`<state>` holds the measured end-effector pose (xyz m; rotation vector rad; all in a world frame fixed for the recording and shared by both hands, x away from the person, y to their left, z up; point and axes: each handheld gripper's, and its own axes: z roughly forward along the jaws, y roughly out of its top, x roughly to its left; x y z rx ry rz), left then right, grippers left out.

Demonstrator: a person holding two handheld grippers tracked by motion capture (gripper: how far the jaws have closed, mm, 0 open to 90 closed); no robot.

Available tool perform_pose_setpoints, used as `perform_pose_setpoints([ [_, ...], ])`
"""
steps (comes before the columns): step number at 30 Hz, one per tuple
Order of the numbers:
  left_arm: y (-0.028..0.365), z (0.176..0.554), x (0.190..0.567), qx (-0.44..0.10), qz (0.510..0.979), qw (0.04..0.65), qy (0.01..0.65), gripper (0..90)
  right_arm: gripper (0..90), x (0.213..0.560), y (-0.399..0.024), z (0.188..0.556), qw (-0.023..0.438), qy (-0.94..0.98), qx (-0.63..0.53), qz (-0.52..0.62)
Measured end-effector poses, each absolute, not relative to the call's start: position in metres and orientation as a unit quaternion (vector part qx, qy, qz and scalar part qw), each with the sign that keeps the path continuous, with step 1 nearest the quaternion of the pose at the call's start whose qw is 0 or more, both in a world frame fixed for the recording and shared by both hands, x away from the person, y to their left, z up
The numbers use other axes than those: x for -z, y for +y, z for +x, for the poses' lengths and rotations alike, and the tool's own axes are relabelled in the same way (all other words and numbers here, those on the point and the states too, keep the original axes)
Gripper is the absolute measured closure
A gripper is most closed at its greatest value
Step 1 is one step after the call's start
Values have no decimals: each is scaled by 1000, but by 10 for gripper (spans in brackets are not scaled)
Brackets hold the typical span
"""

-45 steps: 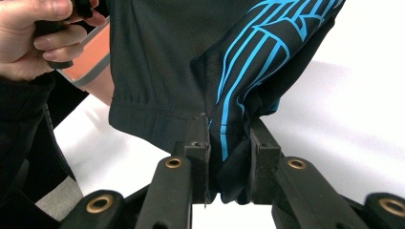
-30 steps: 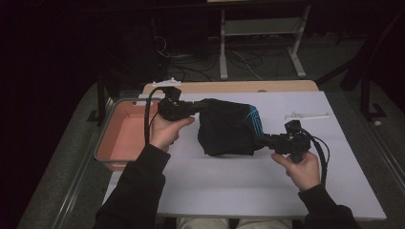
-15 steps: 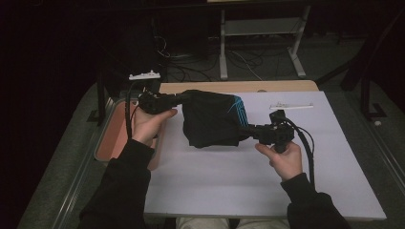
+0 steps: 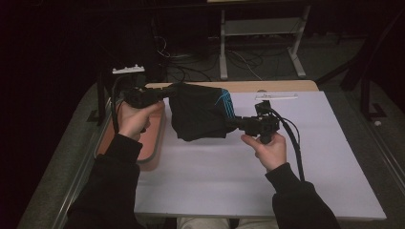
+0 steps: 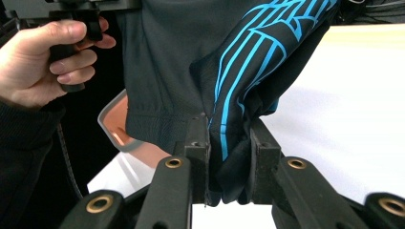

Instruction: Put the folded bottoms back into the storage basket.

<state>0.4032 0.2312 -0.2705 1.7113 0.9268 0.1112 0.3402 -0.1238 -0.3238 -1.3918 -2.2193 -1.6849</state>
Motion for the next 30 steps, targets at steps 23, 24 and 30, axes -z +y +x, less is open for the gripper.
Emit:
perform_pose_setpoints([
  [23, 283, 398, 227, -109, 707, 565, 411, 781, 735, 294, -65, 357, 6, -704, 572, -422],
  [24, 284, 398, 226, -111, 706, 565, 412, 781, 734, 293, -62, 357, 3, -703, 573, -420],
  [30, 294, 396, 220, -123, 705, 561, 417, 781, 735, 290, -50, 360, 4, -703, 576, -416],
])
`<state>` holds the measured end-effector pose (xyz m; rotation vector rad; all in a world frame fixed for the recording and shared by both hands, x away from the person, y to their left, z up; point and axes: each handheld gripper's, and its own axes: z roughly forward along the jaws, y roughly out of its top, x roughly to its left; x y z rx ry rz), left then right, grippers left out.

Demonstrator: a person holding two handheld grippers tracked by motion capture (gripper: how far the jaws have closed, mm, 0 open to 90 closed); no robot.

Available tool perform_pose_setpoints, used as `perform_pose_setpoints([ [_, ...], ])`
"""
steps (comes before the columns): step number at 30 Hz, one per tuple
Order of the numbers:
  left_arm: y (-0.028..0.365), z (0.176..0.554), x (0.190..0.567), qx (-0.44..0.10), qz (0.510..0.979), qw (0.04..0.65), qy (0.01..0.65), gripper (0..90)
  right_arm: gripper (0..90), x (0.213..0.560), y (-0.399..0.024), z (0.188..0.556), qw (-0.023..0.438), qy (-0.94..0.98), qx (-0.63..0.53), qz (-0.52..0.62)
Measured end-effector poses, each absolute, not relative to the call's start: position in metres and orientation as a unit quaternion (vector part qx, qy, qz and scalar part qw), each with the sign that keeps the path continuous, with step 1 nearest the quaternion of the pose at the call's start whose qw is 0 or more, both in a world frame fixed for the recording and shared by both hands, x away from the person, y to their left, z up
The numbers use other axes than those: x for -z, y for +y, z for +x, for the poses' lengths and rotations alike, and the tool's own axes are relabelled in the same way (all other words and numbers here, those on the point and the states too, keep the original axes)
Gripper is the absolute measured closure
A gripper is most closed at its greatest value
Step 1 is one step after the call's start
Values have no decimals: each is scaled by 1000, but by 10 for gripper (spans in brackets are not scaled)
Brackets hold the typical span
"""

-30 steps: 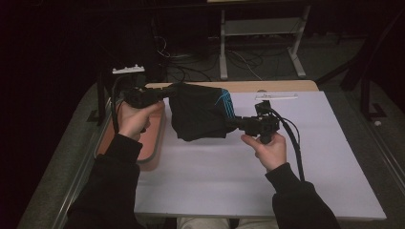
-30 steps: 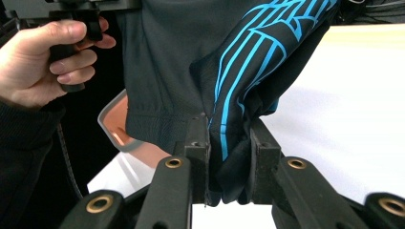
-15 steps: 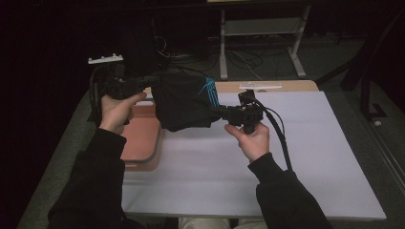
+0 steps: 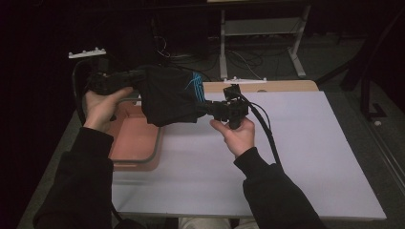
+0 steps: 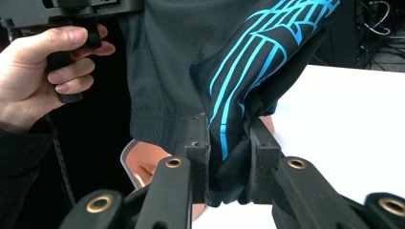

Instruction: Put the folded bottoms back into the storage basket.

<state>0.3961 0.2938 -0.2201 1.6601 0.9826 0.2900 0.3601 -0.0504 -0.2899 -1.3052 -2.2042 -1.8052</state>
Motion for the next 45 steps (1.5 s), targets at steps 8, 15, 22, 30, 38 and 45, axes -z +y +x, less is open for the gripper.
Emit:
perform_pose_setpoints([
  [8, 311, 394, 215, -135, 701, 554, 429, 781, 734, 289, -30, 363, 3, -704, 580, -411],
  [15, 325, 393, 216, -139, 698, 551, 436, 781, 734, 288, -16, 364, 2, -707, 580, -405],
  [22, 338, 391, 216, -147, 695, 545, 446, 781, 734, 291, 1, 368, 1, -710, 577, -403],
  [30, 350, 391, 220, -161, 695, 534, 453, 781, 734, 294, 21, 372, -2, -716, 571, -401],
  [38, 364, 391, 230, -166, 698, 523, 459, 781, 734, 305, 37, 376, 8, -717, 566, -407],
  [45, 375, 391, 243, -166, 696, 516, 470, 781, 734, 316, 49, 379, 19, -721, 561, -407],
])
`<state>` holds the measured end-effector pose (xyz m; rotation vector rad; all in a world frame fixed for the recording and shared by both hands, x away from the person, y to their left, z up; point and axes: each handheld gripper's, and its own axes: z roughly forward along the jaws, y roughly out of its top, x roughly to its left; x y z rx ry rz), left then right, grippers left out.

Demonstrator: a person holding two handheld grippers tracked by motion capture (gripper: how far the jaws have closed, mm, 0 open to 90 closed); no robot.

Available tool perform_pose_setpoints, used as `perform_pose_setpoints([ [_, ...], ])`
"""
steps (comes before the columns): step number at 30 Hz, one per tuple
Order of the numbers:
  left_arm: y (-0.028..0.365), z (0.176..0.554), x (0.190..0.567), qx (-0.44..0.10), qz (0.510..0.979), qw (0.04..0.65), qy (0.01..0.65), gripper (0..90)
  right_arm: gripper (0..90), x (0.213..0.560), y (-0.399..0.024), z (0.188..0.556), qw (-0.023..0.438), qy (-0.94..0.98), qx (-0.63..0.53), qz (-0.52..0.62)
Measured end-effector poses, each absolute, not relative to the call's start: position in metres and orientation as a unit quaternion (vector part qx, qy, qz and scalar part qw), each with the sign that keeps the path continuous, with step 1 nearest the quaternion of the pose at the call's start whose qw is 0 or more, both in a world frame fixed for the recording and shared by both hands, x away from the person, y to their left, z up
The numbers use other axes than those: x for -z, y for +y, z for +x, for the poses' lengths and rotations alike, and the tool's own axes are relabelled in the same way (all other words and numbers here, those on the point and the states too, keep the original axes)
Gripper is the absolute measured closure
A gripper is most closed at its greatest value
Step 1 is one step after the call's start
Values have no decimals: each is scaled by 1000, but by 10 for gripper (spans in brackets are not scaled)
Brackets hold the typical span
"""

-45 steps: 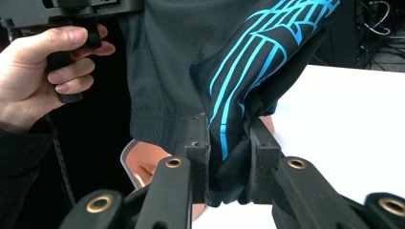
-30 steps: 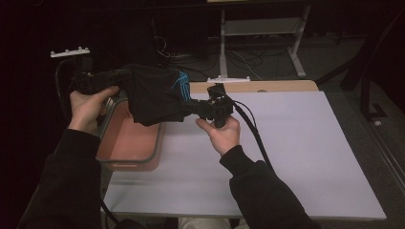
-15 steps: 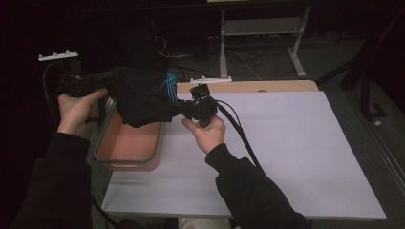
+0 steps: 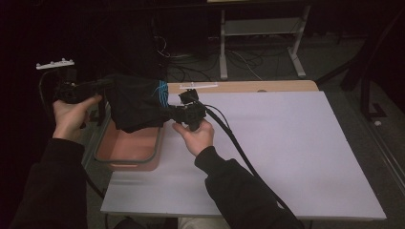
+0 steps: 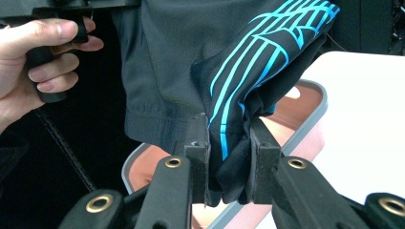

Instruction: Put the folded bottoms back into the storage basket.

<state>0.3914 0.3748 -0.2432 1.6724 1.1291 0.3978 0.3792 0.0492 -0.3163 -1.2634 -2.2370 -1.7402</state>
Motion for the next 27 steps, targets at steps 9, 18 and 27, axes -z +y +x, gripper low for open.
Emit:
perform_pose_setpoints([
  [9, 386, 394, 259, -157, 695, 507, 485, 781, 734, 330, 63, 382, 24, -728, 549, -410],
  [18, 396, 397, 273, -153, 694, 496, 499, 780, 733, 344, 74, 387, 30, -730, 541, -416],
  [27, 401, 398, 280, -153, 696, 488, 505, 780, 734, 353, 82, 391, 31, -733, 534, -420],
])
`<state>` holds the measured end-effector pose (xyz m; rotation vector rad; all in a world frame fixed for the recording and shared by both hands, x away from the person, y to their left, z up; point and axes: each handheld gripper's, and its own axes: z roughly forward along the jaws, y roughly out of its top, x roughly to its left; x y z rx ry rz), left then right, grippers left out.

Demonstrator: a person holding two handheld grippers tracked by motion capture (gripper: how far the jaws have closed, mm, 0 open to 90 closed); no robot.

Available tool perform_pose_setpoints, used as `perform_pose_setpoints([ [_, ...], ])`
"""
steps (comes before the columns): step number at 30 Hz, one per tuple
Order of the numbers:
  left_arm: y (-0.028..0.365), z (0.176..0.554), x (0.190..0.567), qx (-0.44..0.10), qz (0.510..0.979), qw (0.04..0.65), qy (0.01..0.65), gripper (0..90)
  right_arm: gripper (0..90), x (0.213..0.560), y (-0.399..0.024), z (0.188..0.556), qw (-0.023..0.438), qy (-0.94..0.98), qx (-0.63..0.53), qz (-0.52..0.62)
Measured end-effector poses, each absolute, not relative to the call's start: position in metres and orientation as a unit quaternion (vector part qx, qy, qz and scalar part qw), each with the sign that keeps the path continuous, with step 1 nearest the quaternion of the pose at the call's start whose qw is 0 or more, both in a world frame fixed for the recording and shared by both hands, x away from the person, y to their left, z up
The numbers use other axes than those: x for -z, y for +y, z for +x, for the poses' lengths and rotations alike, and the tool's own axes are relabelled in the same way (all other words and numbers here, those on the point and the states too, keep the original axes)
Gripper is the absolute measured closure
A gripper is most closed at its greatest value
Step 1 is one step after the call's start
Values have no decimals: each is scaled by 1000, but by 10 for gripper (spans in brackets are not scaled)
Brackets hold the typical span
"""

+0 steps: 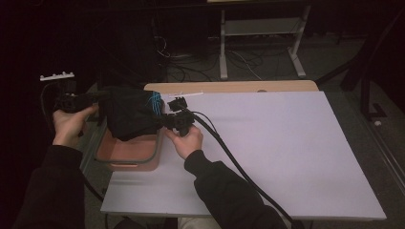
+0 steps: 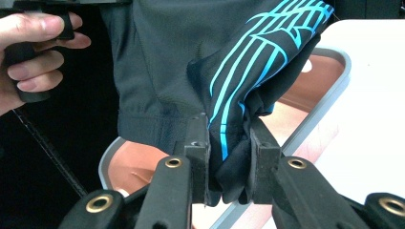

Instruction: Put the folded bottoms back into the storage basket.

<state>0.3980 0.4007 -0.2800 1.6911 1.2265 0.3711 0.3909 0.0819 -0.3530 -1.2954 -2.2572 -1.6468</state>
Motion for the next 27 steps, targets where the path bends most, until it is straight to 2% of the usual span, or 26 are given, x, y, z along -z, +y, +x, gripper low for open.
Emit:
perform_pose_setpoints([
  [8, 404, 404, 287, -156, 704, 469, 511, 780, 733, 363, 91, 394, 37, -733, 529, -425],
  [27, 423, 428, 333, -126, 697, 451, 543, 780, 729, 389, 117, 398, 51, -744, 503, -438],
])
